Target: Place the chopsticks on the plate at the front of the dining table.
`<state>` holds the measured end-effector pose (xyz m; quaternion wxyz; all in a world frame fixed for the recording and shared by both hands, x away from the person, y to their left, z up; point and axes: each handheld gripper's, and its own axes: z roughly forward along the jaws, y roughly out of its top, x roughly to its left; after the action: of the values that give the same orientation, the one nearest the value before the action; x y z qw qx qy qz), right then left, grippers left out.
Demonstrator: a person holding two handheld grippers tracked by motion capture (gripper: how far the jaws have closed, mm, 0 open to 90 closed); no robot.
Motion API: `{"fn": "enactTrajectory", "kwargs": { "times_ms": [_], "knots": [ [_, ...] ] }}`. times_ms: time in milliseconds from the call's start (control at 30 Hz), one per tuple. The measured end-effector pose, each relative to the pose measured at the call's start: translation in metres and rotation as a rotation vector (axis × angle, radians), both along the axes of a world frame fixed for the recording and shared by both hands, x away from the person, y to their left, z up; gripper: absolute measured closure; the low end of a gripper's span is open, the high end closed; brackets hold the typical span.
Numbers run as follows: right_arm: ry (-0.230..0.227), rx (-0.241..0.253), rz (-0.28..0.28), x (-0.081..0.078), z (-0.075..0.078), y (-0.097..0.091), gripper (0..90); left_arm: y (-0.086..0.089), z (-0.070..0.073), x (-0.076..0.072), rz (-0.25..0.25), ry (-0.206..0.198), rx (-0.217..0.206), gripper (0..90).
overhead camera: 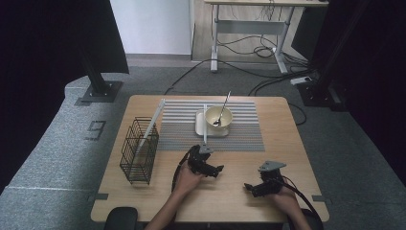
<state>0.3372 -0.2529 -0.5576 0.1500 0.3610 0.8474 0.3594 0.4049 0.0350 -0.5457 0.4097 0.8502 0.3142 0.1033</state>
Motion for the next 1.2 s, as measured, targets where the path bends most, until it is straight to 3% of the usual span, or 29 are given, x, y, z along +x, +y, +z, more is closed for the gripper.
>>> {"fn": "enactTrajectory", "kwargs": {
  "times_ms": [733,833,967,1200],
  "knots": [
    [0.0,0.0,0.0,0.0,0.0,0.0,0.0,-0.004,-0.001,0.01,0.023,0.008,0.007,0.0],
    [0.0,0.0,0.0,0.0,0.0,0.0,0.0,-0.002,0.001,0.007,0.027,-0.006,-0.006,0.0],
    [0.0,0.0,0.0,0.0,0.0,0.0,0.0,0.004,0.005,0.003,0.059,-0.035,-0.024,0.0],
    [0.0,0.0,0.0,0.0,0.0,0.0,0.0,0.006,0.001,0.009,0.084,-0.015,-0.005,0.0]
  ]
}}
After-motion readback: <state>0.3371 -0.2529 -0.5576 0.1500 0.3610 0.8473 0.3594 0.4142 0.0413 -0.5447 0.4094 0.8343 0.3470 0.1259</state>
